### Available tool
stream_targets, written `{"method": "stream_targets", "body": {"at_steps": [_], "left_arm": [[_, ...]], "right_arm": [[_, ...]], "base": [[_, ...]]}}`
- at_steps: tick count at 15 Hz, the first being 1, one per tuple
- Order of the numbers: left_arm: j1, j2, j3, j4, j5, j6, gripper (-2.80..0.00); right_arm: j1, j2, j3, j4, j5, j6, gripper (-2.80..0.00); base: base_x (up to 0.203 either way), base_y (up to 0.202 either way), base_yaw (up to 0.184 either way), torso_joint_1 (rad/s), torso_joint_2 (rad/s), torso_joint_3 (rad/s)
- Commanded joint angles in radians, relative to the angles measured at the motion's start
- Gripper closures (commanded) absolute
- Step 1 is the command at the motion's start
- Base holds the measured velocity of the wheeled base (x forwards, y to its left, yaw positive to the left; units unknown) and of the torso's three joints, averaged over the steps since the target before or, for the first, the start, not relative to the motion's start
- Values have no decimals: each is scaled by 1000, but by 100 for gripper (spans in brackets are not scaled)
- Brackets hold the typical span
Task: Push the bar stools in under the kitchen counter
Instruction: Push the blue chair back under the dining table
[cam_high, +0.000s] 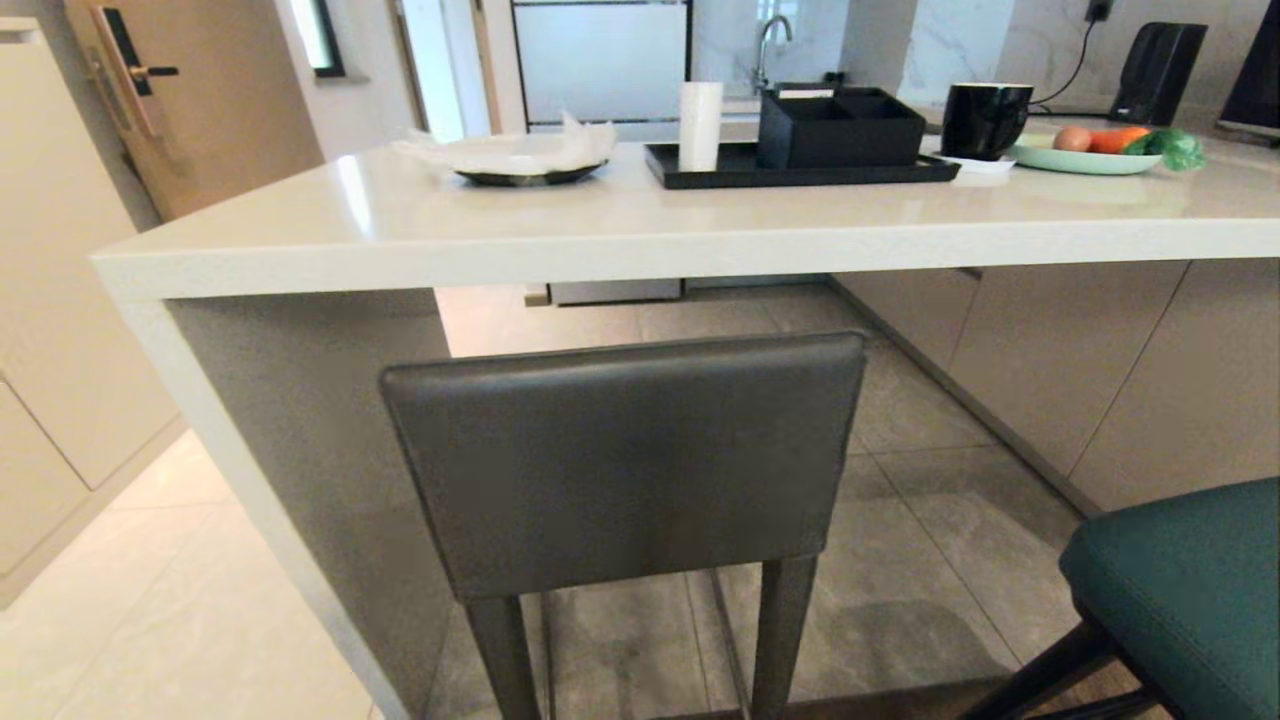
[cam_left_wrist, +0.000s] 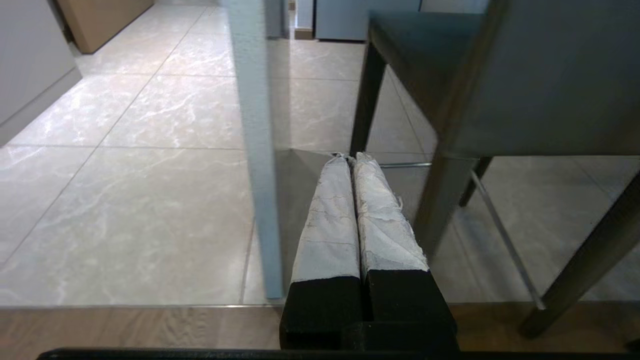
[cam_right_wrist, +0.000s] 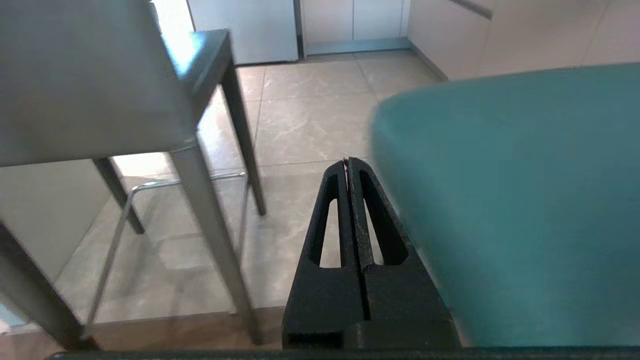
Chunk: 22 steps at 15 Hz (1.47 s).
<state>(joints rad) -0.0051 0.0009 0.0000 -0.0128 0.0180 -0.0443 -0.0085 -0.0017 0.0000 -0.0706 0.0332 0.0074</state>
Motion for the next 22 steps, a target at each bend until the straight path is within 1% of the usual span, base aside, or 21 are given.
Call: {"method": "stream_targets", "body": {"at_steps": [1, 4, 8, 19, 20, 22], "left_arm": [[1, 2, 2, -1, 0, 0, 0], [1, 2, 2, -1, 0, 0, 0], [1, 2, 2, -1, 0, 0, 0], [1, 2, 2, -1, 0, 0, 0], [1, 2, 1, -1, -1, 7, 0], [-1, 2, 2, -1, 0, 0, 0]], "right_arm": [[1, 2, 0, -1, 1, 0, 0], [1, 2, 0, -1, 1, 0, 0], [1, 2, 0, -1, 1, 0, 0], [1, 2, 0, -1, 1, 2, 0], [1, 2, 0, -1, 1, 0, 0], [1, 2, 0, -1, 1, 0, 0]], "base": [[0, 202, -5, 2, -2, 2], [0, 128, -2, -1, 1, 3], [-25, 2, 2, 4, 1, -1], [-197, 1, -1, 3, 2, 2], [-202, 0, -2, -6, 4, 7], [-175, 0, -1, -2, 3, 3]]}}
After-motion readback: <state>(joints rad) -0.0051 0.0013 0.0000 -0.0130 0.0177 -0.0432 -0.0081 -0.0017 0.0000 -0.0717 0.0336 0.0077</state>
